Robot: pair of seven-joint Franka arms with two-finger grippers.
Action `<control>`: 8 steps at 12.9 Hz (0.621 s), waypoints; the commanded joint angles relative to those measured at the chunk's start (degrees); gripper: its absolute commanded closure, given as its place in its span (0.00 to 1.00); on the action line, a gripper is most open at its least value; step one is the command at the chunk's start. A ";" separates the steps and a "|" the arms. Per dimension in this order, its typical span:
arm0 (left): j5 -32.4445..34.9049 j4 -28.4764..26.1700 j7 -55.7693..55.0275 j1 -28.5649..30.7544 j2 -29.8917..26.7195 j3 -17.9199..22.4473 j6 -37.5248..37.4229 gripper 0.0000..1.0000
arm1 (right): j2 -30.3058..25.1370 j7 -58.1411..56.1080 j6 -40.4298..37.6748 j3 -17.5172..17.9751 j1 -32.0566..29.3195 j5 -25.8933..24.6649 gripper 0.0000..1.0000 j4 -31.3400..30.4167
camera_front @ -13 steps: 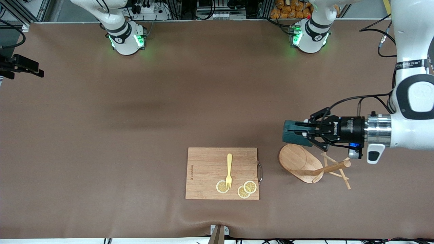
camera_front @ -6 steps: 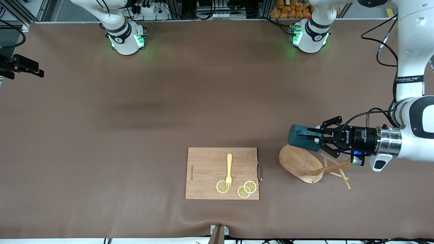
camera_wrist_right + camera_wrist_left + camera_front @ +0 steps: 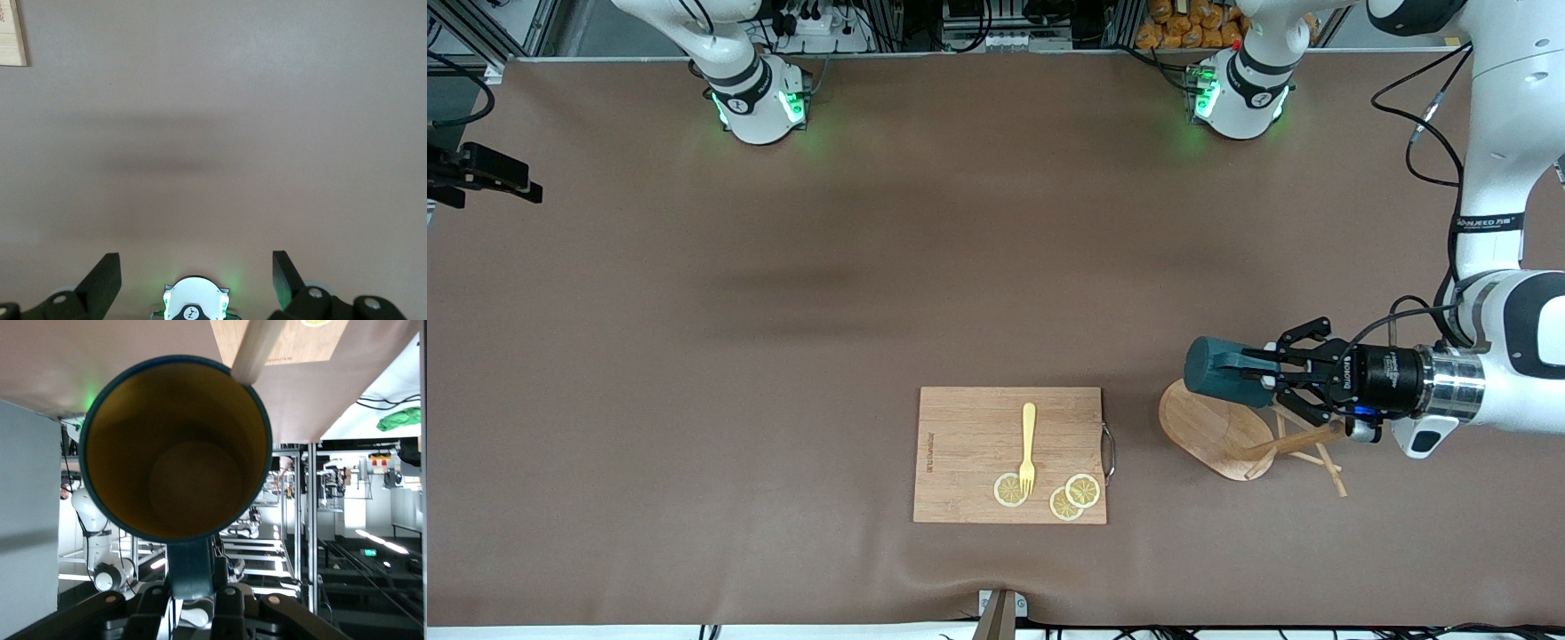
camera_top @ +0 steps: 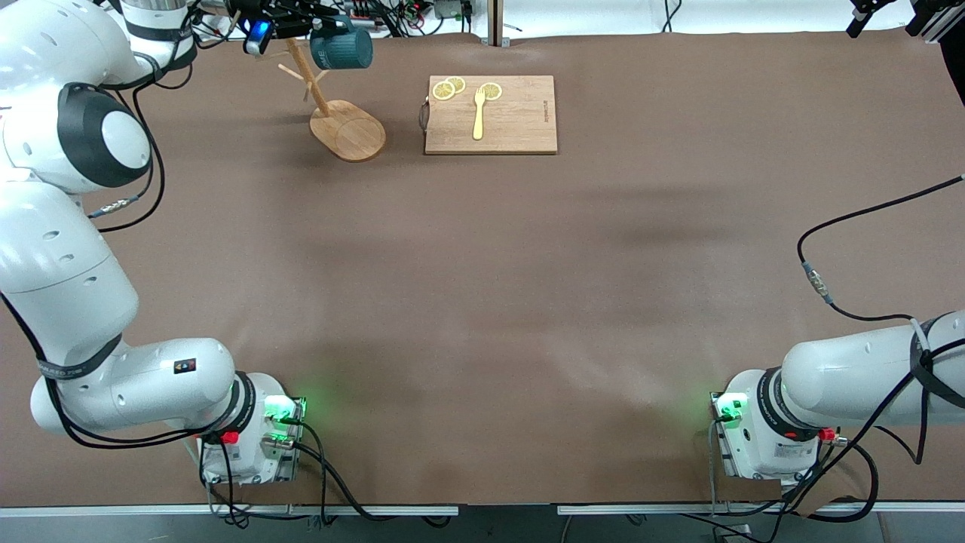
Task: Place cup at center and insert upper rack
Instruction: 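Align the mug opening with a peg of the wooden mug tree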
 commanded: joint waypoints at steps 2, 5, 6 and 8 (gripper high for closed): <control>-3.83 0.89 0.79 1.57 1.43 -0.50 -1.41 1.00 | -0.62 0.31 0.02 0.00 0.47 0.28 0.00 0.22; -5.59 1.07 0.88 2.01 2.22 -0.50 -1.33 1.00 | -0.62 0.31 0.02 0.09 1.09 0.28 0.00 0.66; -6.29 1.07 1.75 2.01 2.31 -0.50 -1.33 1.00 | -0.62 0.31 0.02 0.09 1.26 0.28 0.00 0.66; -6.56 1.07 3.42 2.01 2.39 -0.23 -1.33 1.00 | -0.62 0.31 0.02 0.09 1.35 0.28 0.00 0.83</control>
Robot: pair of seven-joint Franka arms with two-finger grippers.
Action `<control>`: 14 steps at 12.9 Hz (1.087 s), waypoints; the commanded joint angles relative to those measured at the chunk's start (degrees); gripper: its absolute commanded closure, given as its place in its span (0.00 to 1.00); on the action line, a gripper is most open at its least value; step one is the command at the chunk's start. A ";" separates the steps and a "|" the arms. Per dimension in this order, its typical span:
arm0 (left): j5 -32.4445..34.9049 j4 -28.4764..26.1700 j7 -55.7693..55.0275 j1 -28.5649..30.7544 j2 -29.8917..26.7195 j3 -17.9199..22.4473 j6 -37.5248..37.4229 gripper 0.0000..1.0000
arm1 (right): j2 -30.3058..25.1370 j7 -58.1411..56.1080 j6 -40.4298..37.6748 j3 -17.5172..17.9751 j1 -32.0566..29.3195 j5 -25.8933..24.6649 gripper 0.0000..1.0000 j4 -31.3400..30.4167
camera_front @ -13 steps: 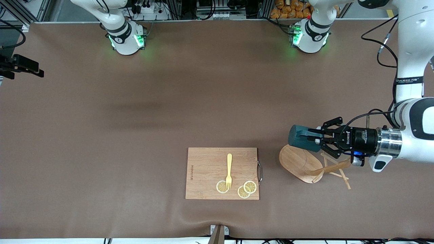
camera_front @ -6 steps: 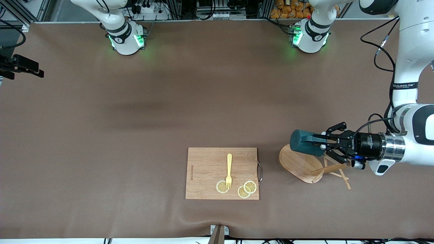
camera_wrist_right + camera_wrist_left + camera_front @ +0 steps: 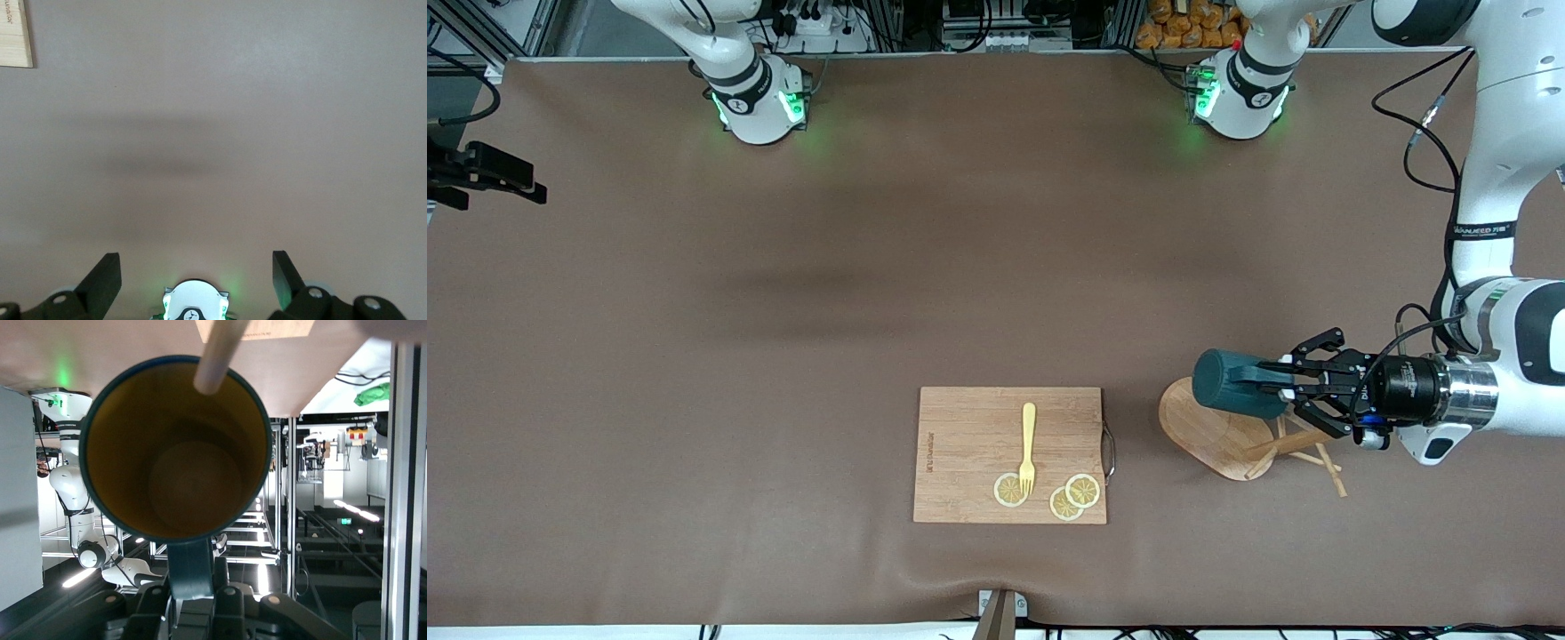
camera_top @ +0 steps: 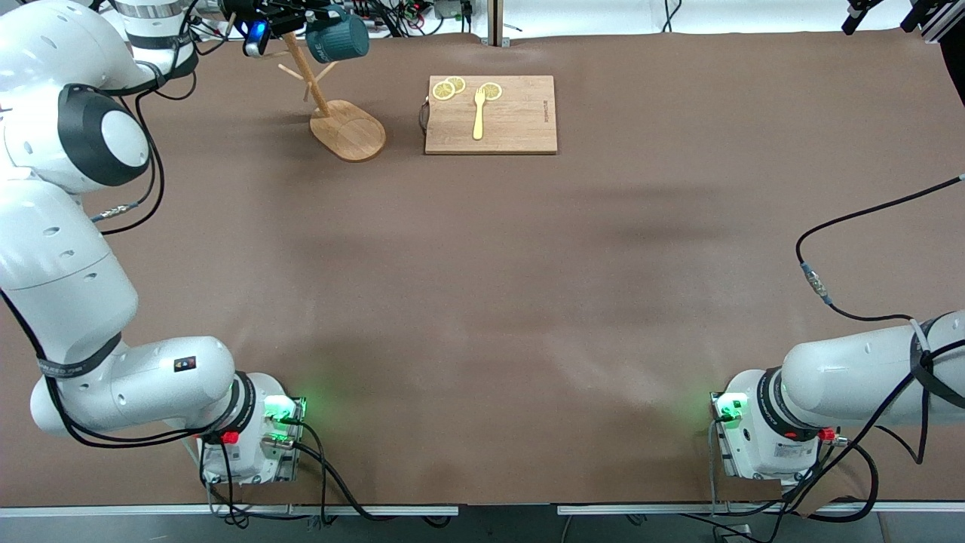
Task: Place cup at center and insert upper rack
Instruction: 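Align the mug opening with a peg of the wooden mug tree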
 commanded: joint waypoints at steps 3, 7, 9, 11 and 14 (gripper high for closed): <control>-1.43 1.79 3.43 0.55 0.51 0.03 -1.10 1.00 | -0.62 0.31 -0.23 -0.18 0.51 0.25 0.00 0.42; -1.17 2.76 5.80 0.55 0.60 1.17 -1.10 1.00 | -0.62 0.22 -0.23 -0.27 0.42 0.25 0.00 0.42; -1.08 2.76 7.47 0.55 0.68 1.69 -1.10 1.00 | -0.62 0.22 -0.23 -0.27 0.42 0.17 0.00 0.42; -1.08 2.85 8.09 0.46 0.95 1.87 -1.01 1.00 | -0.35 0.22 -0.23 -0.36 0.42 0.17 0.00 0.42; -0.99 2.76 10.73 0.37 1.74 1.78 -1.10 1.00 | -0.35 0.31 0.47 -0.36 0.51 0.08 0.00 0.42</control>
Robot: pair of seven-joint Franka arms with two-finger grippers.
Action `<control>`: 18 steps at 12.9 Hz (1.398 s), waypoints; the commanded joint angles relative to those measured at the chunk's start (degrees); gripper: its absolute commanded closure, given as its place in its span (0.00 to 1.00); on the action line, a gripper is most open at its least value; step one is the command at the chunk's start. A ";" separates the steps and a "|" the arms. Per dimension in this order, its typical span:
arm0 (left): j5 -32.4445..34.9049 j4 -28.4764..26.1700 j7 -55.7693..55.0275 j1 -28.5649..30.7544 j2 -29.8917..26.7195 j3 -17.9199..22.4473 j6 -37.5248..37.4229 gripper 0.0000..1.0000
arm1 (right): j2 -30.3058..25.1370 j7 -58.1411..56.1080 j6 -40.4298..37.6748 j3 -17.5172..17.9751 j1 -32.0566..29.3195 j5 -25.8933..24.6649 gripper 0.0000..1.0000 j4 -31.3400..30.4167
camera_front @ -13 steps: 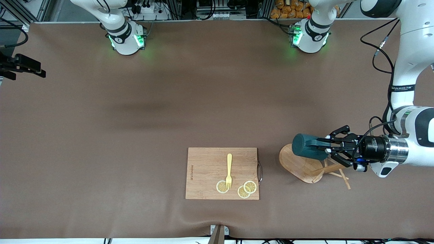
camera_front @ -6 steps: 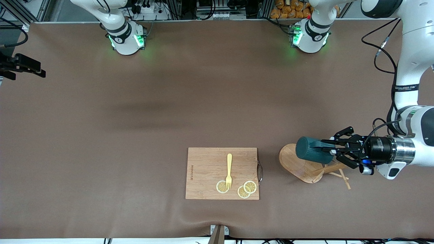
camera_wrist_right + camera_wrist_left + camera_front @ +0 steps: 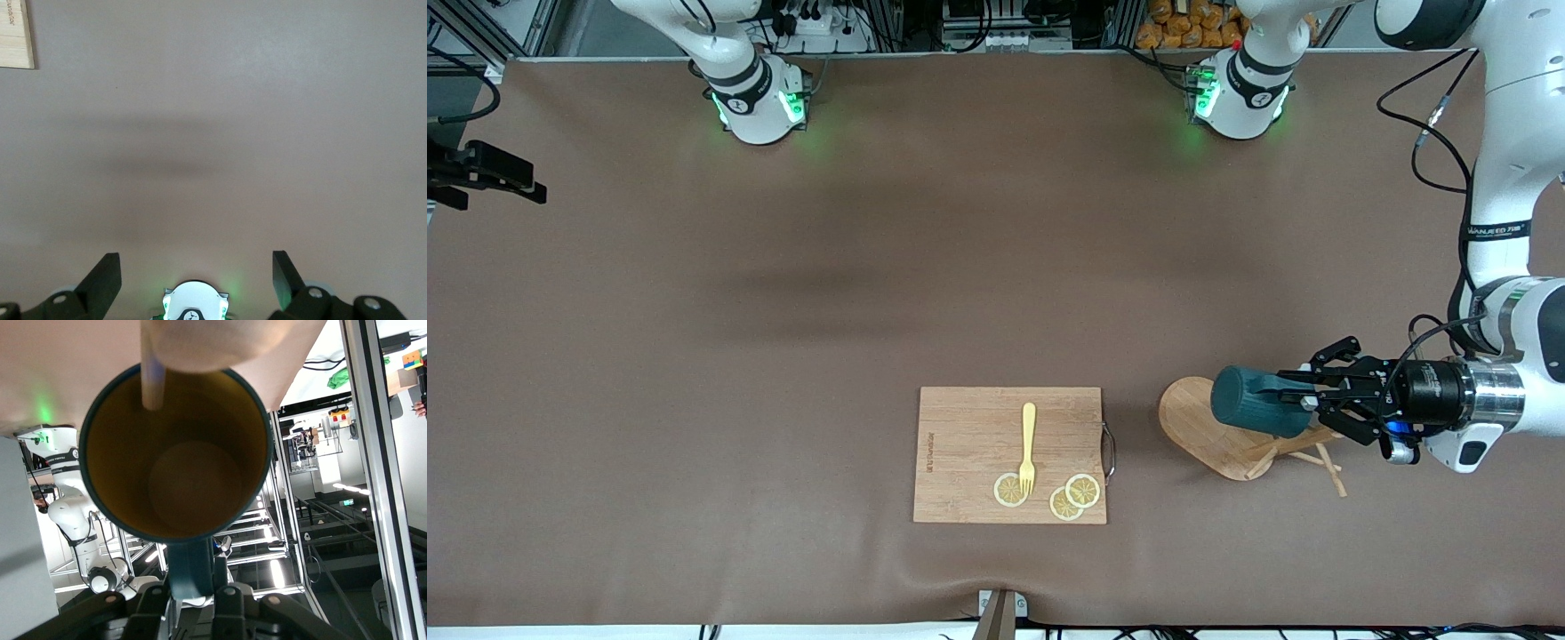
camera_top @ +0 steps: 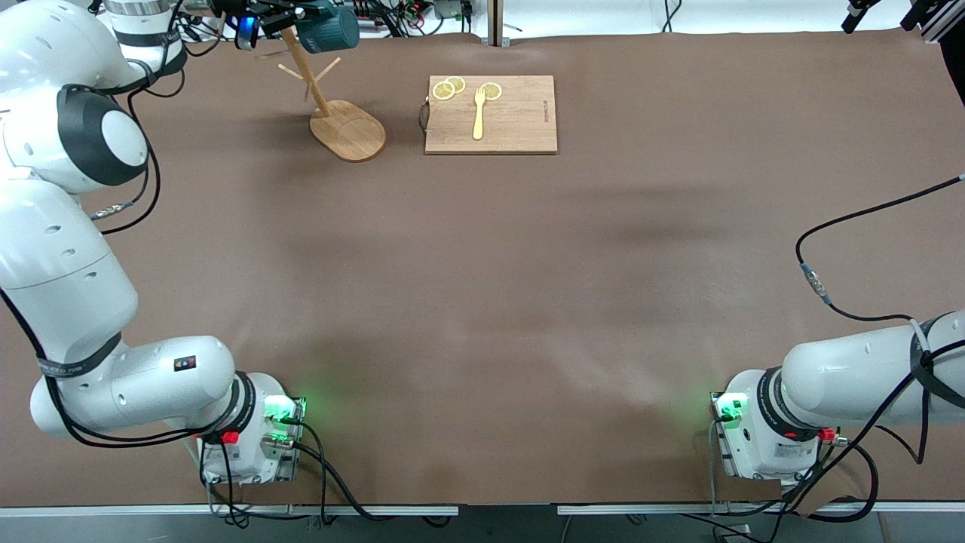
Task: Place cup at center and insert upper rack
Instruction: 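Align the mug opening with a peg of the wooden mug tree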
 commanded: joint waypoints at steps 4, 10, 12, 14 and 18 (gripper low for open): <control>-0.33 1.40 3.77 -0.65 1.13 2.35 -1.10 1.00 | -0.62 0.58 0.85 -0.29 0.76 0.08 0.00 0.26; 0.20 2.28 4.65 -1.71 1.56 4.90 -0.92 1.00 | -0.88 0.75 3.40 -0.12 1.55 0.25 0.00 0.17; 0.20 2.37 5.44 -1.71 2.27 4.90 -0.92 1.00 | -0.88 0.75 3.40 -0.12 1.55 0.25 0.00 0.17; 0.20 2.37 6.58 -1.71 2.53 4.81 -0.92 1.00 | -0.88 0.84 3.40 0.14 1.64 0.25 0.00 0.17; 0.03 2.37 7.38 -1.62 3.32 4.64 -1.01 1.00 | -0.88 0.84 3.40 0.32 1.64 0.25 0.00 0.17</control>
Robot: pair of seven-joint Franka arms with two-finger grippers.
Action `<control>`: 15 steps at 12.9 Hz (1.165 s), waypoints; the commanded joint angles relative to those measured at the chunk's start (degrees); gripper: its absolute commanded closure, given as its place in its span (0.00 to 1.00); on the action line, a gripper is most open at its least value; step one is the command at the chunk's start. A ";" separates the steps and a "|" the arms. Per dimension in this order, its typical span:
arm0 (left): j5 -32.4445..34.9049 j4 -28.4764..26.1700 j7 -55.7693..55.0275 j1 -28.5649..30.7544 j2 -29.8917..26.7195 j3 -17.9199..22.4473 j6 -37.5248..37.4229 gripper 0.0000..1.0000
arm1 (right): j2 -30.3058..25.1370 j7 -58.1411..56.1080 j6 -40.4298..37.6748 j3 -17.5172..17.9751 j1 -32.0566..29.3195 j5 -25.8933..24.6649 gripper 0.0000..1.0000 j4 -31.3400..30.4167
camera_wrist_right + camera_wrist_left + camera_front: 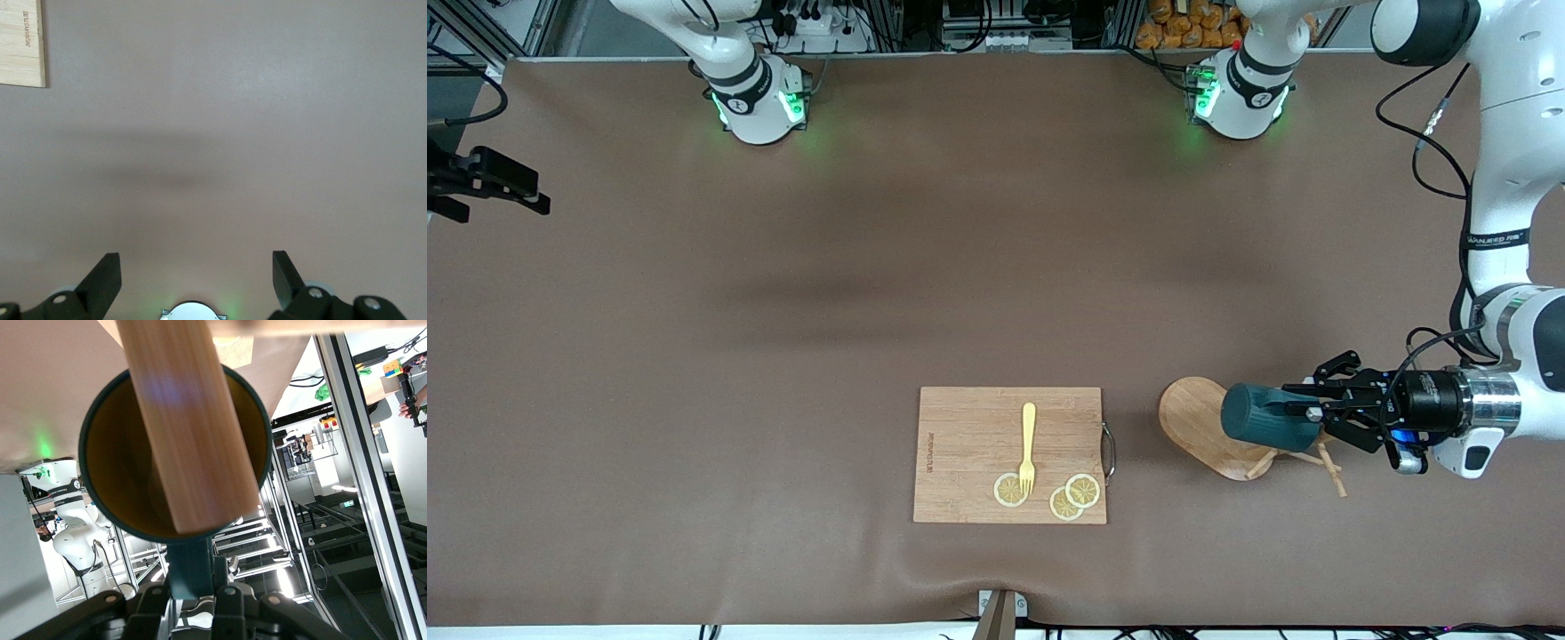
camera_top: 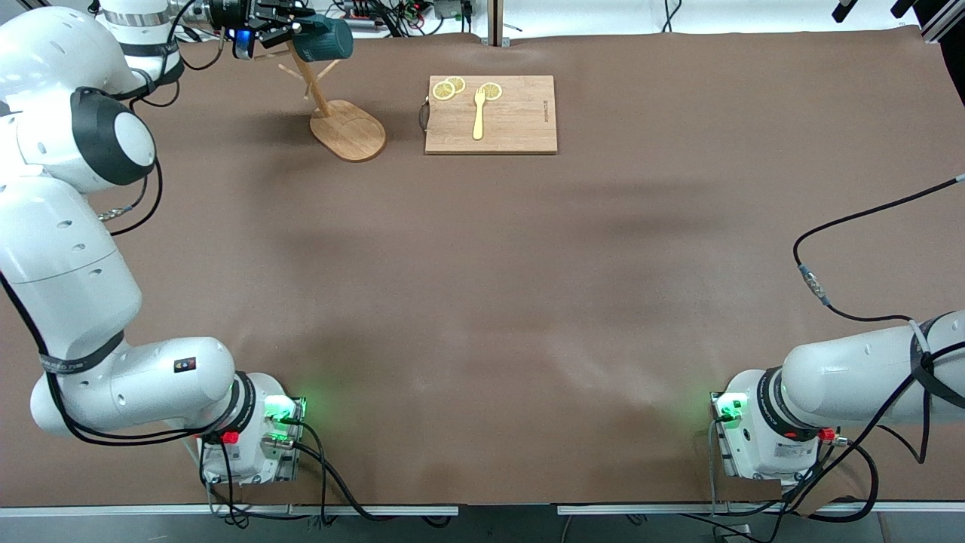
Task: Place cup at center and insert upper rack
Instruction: 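Align the mug opening with a peg of the wooden mug tree, then slide the mug down onto the peg with the left gripper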
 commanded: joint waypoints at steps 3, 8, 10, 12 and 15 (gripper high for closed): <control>-0.10 1.55 1.06 0.24 1.30 0.13 -1.19 1.00 | -0.87 0.84 0.01 -0.02 0.35 0.25 0.00 -0.10; -1.50 1.46 2.11 0.94 2.26 -0.13 -2.85 1.00 | -0.70 0.84 0.01 -0.02 0.35 0.25 0.00 -0.10; -3.61 1.46 2.11 1.65 2.44 -0.13 -4.08 1.00 | -0.70 0.75 0.09 -0.10 1.05 0.17 0.00 -0.10; -5.36 1.37 2.11 2.26 2.79 -0.13 -4.96 1.00 | -0.87 0.84 0.88 -0.10 1.67 0.16 0.00 -0.10; -8.88 1.37 2.11 2.88 3.67 -0.13 -6.11 1.00 | -0.87 0.84 0.89 -0.10 1.67 0.16 0.00 -0.10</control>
